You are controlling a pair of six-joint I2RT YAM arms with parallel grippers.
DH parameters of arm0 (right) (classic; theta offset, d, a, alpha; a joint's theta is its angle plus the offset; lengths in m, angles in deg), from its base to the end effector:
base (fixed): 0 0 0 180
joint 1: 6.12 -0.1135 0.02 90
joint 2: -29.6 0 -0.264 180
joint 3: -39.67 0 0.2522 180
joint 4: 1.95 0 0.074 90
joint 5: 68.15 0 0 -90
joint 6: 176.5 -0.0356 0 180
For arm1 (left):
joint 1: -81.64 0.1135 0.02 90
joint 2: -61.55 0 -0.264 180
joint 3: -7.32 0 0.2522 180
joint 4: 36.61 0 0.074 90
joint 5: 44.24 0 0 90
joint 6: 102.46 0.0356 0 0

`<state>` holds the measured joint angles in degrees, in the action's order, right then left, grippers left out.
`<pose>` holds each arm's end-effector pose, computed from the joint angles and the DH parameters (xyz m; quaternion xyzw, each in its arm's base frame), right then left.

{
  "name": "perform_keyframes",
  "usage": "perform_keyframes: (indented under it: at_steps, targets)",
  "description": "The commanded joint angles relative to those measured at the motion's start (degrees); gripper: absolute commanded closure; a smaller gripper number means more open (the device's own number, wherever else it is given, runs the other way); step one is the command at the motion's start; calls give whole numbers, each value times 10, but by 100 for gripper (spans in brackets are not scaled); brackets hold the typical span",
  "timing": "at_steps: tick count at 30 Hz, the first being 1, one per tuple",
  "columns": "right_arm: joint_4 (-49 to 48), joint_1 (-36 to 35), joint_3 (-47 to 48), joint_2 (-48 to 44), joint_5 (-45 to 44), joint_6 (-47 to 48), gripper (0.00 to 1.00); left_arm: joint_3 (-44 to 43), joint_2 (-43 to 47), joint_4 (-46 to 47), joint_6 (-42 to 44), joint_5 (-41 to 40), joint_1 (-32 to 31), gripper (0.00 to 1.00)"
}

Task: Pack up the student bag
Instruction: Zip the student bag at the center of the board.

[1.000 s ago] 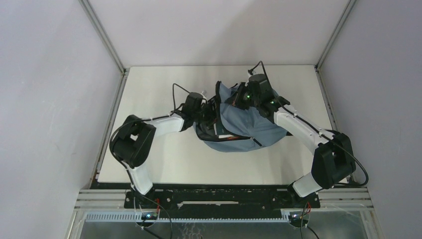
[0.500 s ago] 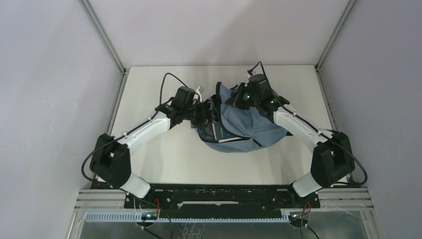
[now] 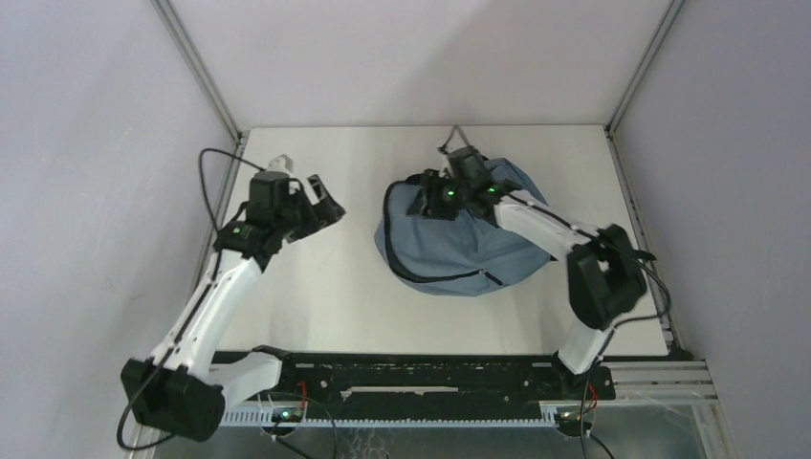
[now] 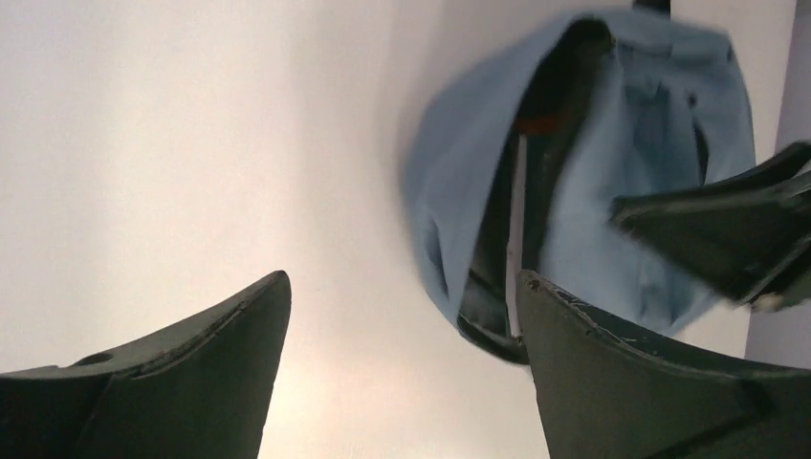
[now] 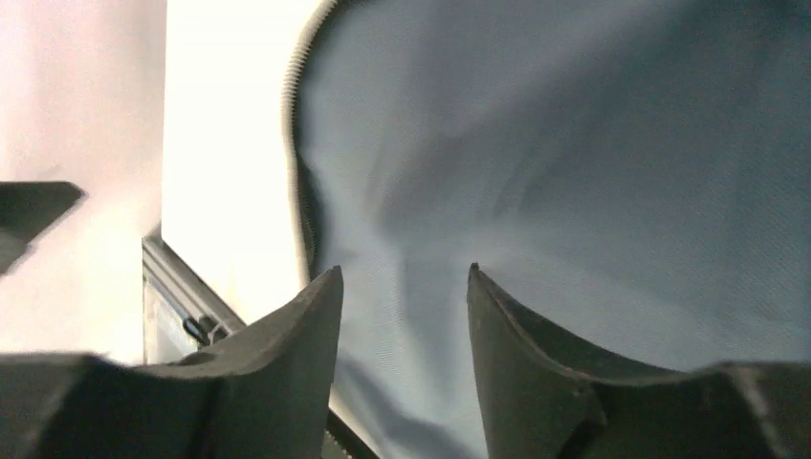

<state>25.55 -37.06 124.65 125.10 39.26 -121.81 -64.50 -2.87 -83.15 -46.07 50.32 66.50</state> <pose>0.3190 0.2036 0.2637 -0.0324 0.8904 0.3506 0.2884 0.2319 -0.0657 0.3150 -0.1280 0.8934 -0.2098 0.3760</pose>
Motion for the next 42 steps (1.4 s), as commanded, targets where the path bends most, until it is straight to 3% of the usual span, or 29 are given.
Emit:
perform_keyframes:
  at_steps: [1, 5, 9, 13, 17, 22, 26, 30, 38, 42]
  targets:
    - [92, -62, 128, 63, 37, 108, 34, 16, 71, -17, -33, -115, 11, 10]
    - [62, -50, 87, -14, 1, 116, 26, 28, 104, 16, -5, -114, -32, 11]
    - [39, 26, 9, -115, -46, 93, 26, -13, 63, -15, 60, -123, -121, 13]
    - [71, 127, -82, -204, -105, 64, 27, -21, 14, 14, 72, -70, -200, 16]
    - [105, 212, -201, -300, -62, 61, 29, -32, -47, 43, 79, 28, -259, 18]
    - [104, 237, -308, -387, 3, 61, 26, -38, -125, 69, 97, 74, -320, 18]
    - [67, 237, -360, -397, 42, 65, 23, -34, -169, 57, 120, 70, -324, 18]
    - [33, 232, -373, -350, 107, 83, 22, -5, -182, 88, 109, 85, -298, 16]
    - [4, 193, -385, -304, 115, 72, 21, 39, -201, 166, 56, 105, -226, 16]
    - [5, 139, -390, -300, 111, 67, 21, 24, -229, 173, 55, 104, -201, 17]
